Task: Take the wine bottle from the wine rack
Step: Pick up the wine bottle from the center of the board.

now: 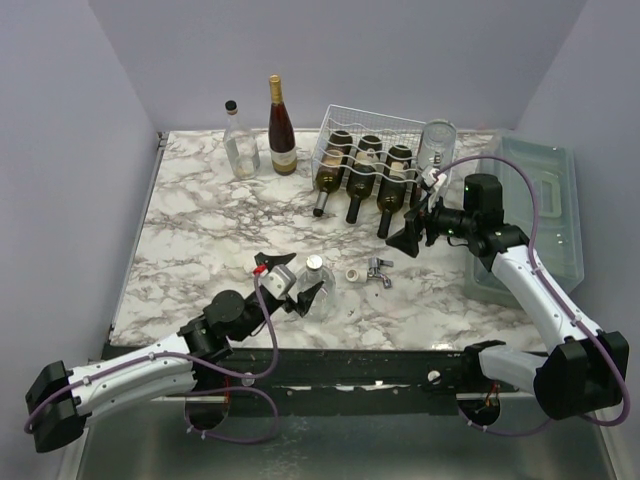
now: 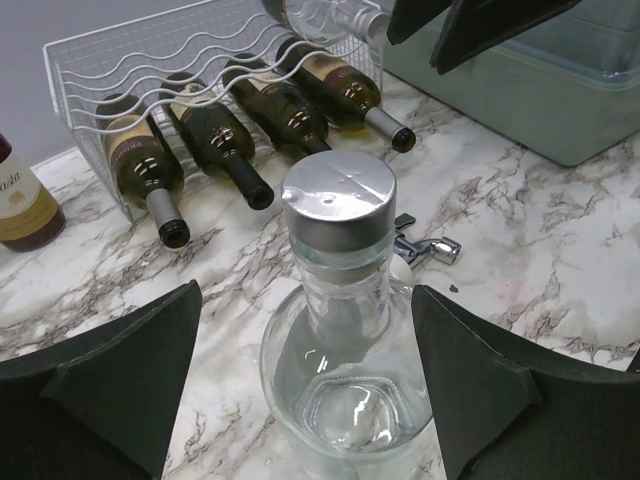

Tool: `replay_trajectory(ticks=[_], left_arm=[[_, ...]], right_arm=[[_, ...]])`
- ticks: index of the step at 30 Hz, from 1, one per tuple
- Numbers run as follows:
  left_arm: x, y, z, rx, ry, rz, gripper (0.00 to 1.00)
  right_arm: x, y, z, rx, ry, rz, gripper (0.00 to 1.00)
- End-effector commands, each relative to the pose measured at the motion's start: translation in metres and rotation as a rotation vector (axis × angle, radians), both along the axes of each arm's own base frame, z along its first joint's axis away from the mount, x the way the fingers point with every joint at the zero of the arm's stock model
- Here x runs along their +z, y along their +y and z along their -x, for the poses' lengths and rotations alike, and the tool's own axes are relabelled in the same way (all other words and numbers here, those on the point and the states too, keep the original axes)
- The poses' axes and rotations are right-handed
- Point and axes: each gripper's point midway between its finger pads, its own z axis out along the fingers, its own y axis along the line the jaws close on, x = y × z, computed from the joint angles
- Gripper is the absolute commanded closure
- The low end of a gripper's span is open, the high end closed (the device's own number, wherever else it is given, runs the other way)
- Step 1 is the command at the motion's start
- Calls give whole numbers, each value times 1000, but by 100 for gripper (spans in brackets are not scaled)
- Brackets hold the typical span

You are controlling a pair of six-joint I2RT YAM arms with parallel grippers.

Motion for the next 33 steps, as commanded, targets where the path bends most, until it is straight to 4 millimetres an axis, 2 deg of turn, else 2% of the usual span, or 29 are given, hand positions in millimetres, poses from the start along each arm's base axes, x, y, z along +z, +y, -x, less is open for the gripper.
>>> replay_trajectory(ticks=[1, 11, 17, 19, 23, 26, 30, 31, 33], left_arm=[[13, -12, -2, -46, -13, 70, 14], [12, -28, -12, -70, -20, 69, 24], [11, -30, -18, -60, -30, 67, 36], [11, -30, -19, -60, -31, 67, 42], [12, -31, -21, -59, -32, 70, 67], [13, -31, -22, -63, -37, 71, 74], [22, -30, -23, -66, -53, 88, 96], [26, -29, -24, -62, -63, 94, 100], [34, -23, -29, -39, -80, 109, 100]], right_arm=[[1, -1, 2, 14, -22, 0, 0], [1, -1, 2, 16, -25, 3, 0], [1, -1, 3, 17, -29, 5, 0], [1, -1, 3, 17, -27, 6, 0], [1, -1, 3, 20, -29, 5, 0], [2, -1, 3, 20, -30, 5, 0], [1, -1, 4, 22, -30, 7, 0], [1, -1, 4, 22, -31, 8, 0], [0, -1, 4, 23, -29, 8, 0]])
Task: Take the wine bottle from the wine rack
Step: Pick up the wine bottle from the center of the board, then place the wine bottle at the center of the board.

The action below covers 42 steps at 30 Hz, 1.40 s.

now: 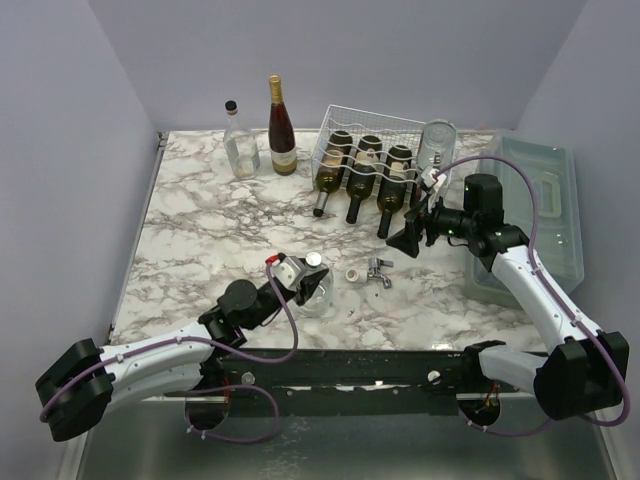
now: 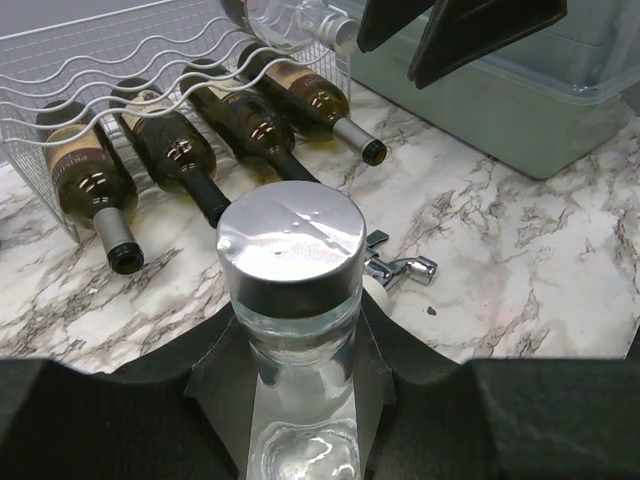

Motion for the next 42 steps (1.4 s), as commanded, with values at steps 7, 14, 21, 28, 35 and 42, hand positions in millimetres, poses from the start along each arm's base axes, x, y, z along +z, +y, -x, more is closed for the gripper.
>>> replay_trajectory(ticks=[7, 14, 21, 28, 35, 42], left_arm=[[70, 34, -39, 130, -108, 151, 100], [91, 72, -85, 286, -99, 198, 100], [114, 113, -141, 415, -104, 231, 100], [132, 155, -199, 550, -119, 224, 100], [143, 207, -244, 757, -125, 259, 100], [154, 253, -273, 941, -159, 256, 100]], right_arm=[[1, -1, 5, 18, -18, 2, 0], [1, -1, 4, 15, -21, 2, 0], [2, -1, 4, 15, -24, 4, 0], [1, -1, 4, 16, -23, 4, 0], [2, -1, 5, 21, -23, 2, 0], [2, -1, 5, 22, -23, 3, 0]])
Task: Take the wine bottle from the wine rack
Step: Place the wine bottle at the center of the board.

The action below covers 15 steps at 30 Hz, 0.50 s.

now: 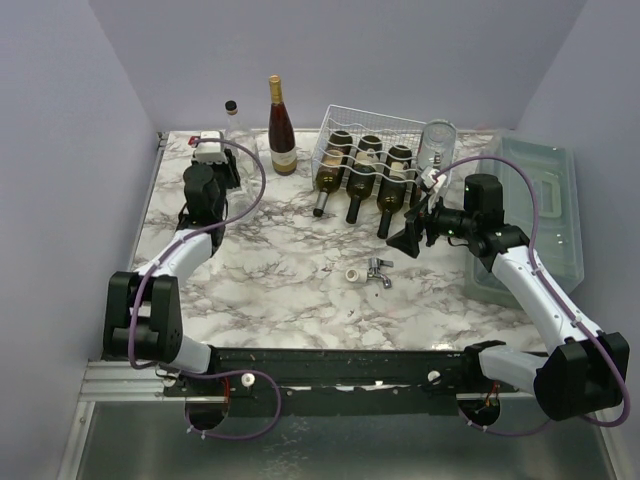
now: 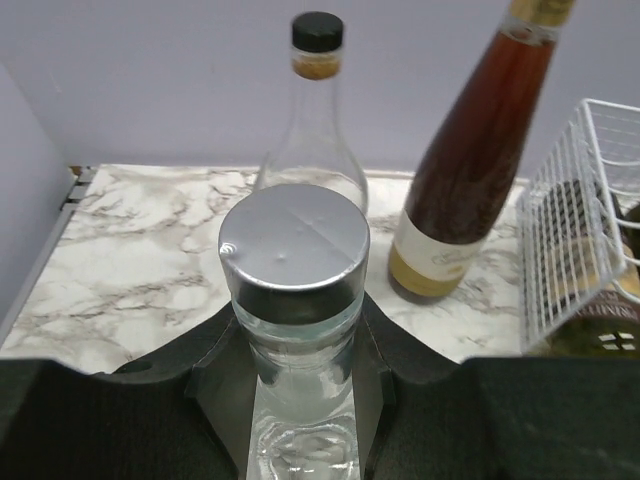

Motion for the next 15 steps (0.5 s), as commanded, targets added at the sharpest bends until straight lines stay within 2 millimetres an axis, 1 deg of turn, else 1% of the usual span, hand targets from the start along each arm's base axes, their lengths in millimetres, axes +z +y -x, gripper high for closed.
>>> replay_trajectory(ticks=[1, 10, 12, 14, 15], left_arm=[[106, 39, -17, 160, -313, 49, 100], [112, 73, -49, 267, -326, 51, 100], [114, 79, -54, 283, -332, 44, 100], [116, 80, -60, 285, -337, 34, 100], [117, 92, -63, 306, -340, 24, 100]], right_arm=[[2, 0, 5, 16, -9, -4, 0], [0, -1, 4, 15, -3, 3, 0], [0, -1, 4, 12, -3, 5, 0], [-1, -1, 4, 11, -3, 7, 0], [-1, -2, 4, 10, -4, 8, 0]])
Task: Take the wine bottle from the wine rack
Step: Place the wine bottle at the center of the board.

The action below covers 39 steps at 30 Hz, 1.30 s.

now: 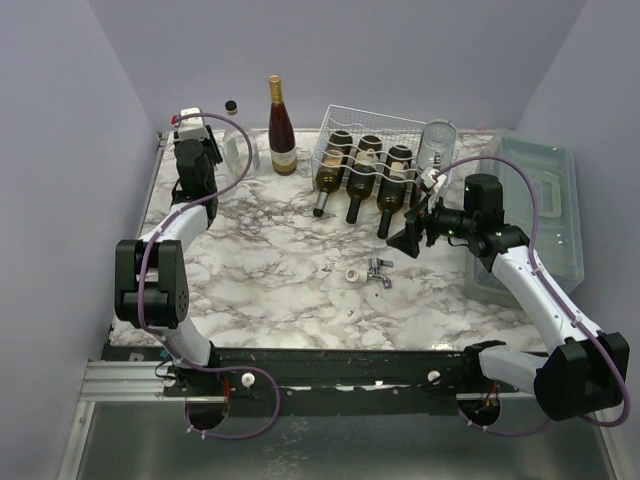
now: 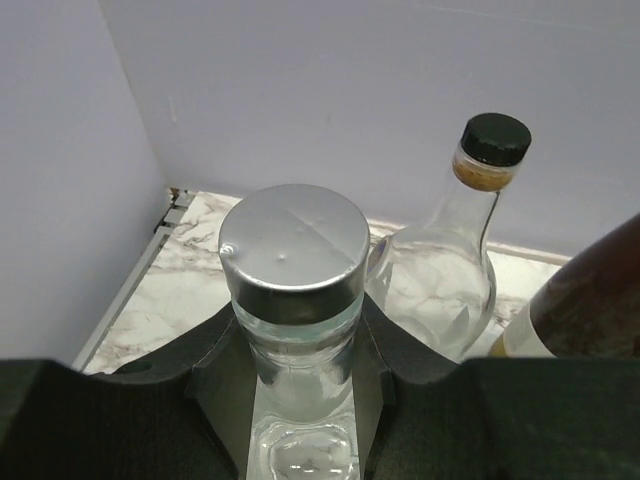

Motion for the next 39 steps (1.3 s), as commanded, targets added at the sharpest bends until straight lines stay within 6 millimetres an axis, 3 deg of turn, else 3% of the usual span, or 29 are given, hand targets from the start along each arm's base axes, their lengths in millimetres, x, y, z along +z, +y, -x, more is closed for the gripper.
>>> replay_trajectory(ticks=[1, 11, 20, 29, 33, 36, 38, 39], left_arm=[[106, 27, -7, 69, -316, -25, 100], [100, 54, -32, 109, -327, -55, 100], [83, 54, -61, 99, -313, -41, 100], [57, 55, -73, 100, -279, -23, 100], [48, 53, -74, 87, -263, -18, 95], [42, 52, -73, 81, -251, -12, 85], [37, 51, -71, 78, -241, -9, 75], [36, 51, -70, 77, -239, -5, 64]], right_arm=[[0, -2, 3, 9, -6, 8, 0], [-2, -1, 3, 13, 1, 11, 0], [-3, -2, 2, 16, 3, 19, 0], [-7, -2, 1, 20, 15, 27, 0], [-8, -2, 1, 19, 19, 30, 0], [-7, -3, 0, 17, 16, 31, 0], [-8, -3, 0, 16, 15, 33, 0], [-7, -3, 0, 15, 13, 34, 0]])
